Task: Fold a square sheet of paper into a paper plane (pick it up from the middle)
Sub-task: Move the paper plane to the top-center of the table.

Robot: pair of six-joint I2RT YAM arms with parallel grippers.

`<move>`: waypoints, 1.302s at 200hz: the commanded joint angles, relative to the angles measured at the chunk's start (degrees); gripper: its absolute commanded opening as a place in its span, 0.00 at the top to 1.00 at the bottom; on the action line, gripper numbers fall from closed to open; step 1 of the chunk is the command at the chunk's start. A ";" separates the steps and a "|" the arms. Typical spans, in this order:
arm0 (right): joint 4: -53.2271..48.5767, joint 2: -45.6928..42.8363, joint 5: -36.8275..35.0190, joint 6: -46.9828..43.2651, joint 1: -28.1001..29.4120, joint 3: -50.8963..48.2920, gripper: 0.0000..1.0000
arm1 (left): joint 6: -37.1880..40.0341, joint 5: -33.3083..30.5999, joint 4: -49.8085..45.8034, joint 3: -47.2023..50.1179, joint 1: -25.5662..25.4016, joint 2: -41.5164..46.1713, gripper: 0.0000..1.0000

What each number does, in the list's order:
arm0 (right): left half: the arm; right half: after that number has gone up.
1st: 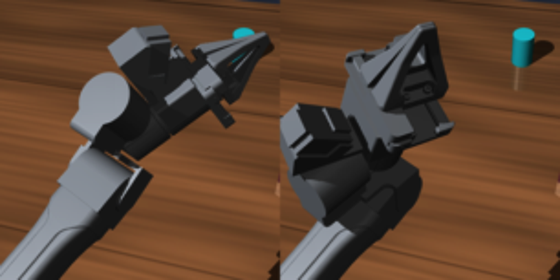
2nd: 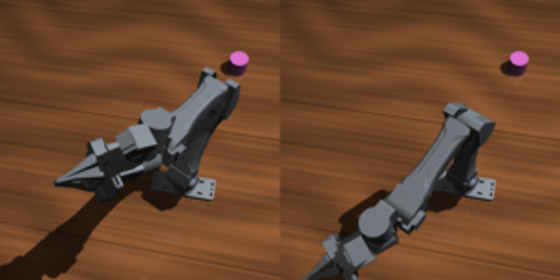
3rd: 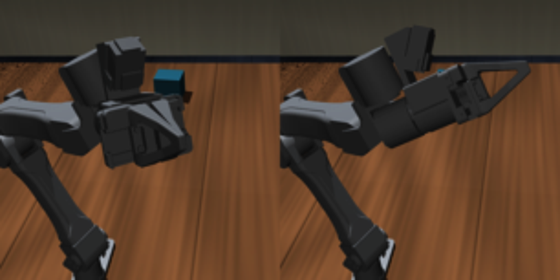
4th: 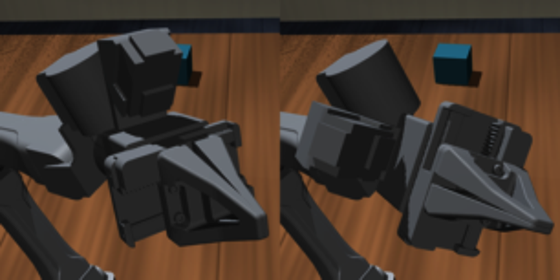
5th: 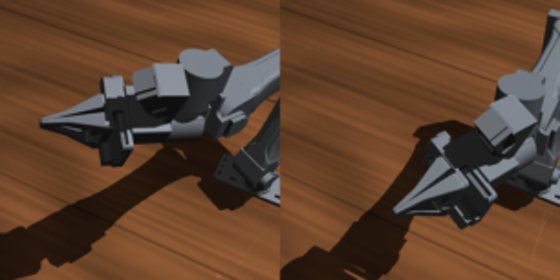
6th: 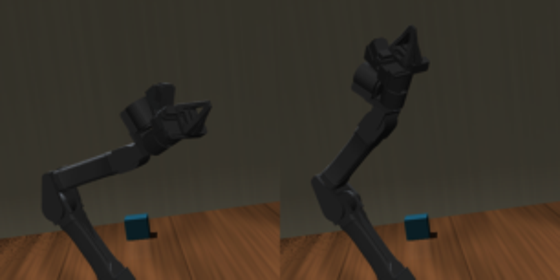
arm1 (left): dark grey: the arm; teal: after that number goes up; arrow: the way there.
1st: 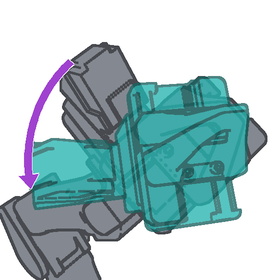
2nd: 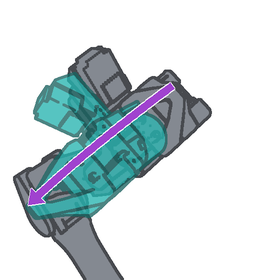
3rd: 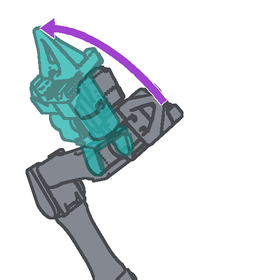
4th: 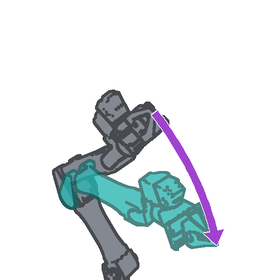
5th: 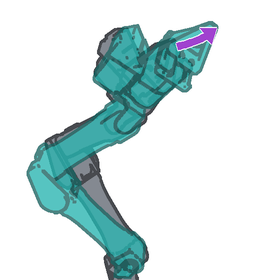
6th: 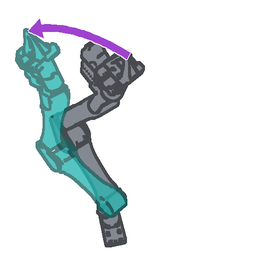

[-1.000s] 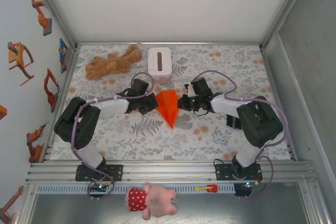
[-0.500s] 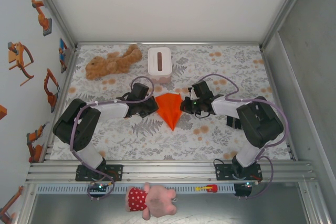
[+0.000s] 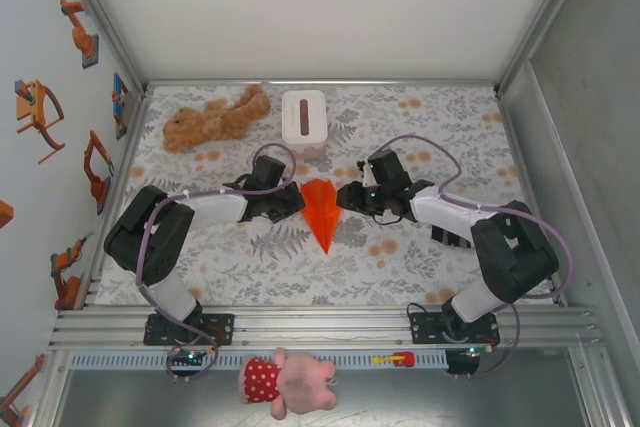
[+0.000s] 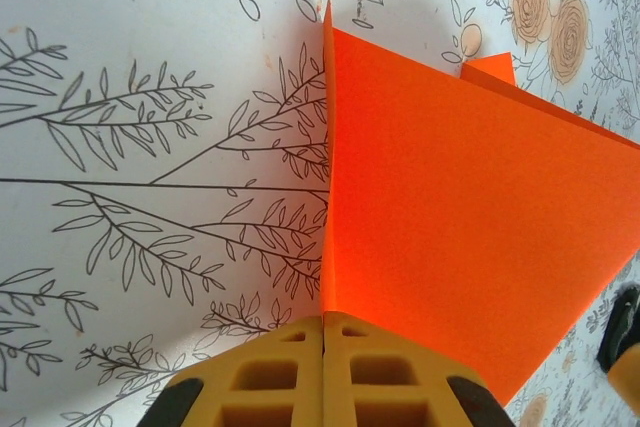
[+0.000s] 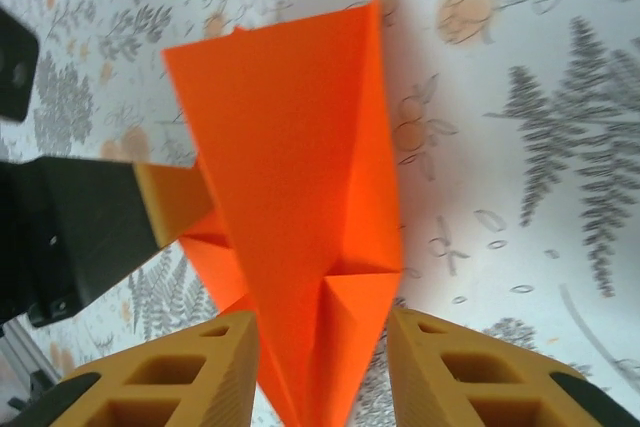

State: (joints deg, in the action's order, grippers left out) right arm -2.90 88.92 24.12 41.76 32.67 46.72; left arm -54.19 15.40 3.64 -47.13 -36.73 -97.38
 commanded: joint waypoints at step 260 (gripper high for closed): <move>-10.35 10.57 -9.94 -3.40 15.36 11.75 0.47 | 1.29 1.89 -1.71 -1.90 -0.14 -0.25 0.94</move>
State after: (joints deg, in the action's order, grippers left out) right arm -14.66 101.54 13.47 39.99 47.24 59.20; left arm -54.19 17.19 3.20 -47.64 -36.73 -97.41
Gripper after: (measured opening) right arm 0.523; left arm 0.064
